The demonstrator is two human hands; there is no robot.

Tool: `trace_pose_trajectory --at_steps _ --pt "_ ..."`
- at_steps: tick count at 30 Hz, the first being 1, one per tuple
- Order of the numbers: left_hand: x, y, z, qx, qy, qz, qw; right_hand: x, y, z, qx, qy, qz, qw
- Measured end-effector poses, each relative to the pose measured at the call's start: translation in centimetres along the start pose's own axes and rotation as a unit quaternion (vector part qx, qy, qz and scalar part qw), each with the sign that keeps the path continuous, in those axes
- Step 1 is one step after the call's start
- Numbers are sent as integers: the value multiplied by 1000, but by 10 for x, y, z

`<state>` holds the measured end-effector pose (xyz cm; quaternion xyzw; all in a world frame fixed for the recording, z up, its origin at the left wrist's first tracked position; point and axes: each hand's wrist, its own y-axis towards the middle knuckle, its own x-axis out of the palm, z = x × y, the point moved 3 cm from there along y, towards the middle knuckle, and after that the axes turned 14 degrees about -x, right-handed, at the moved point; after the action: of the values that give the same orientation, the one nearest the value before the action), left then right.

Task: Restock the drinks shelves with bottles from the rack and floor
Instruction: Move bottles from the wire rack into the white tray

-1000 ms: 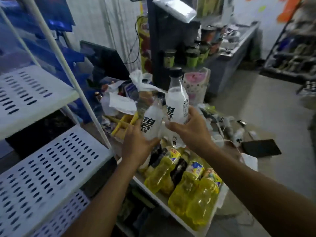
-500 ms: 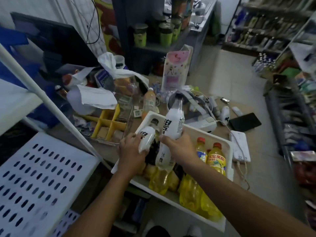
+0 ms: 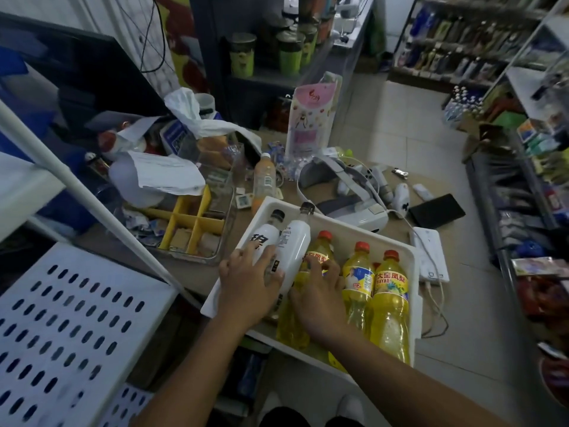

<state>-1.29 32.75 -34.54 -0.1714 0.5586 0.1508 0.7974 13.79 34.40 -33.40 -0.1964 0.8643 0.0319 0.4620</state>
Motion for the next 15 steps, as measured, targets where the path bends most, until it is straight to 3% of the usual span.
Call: trace_pose_trajectory --at_steps 4,8,15 --pt "1 -11 6 72 87 -1 994 0 -4 7 -40 -43 -1 998" --pt "0 -34 13 88 125 6 988 -3 -6 13 -58 -39 12 998" --pt "5 -50 14 22 114 -24 993 -14 -8 21 -117 -82 -16 990"
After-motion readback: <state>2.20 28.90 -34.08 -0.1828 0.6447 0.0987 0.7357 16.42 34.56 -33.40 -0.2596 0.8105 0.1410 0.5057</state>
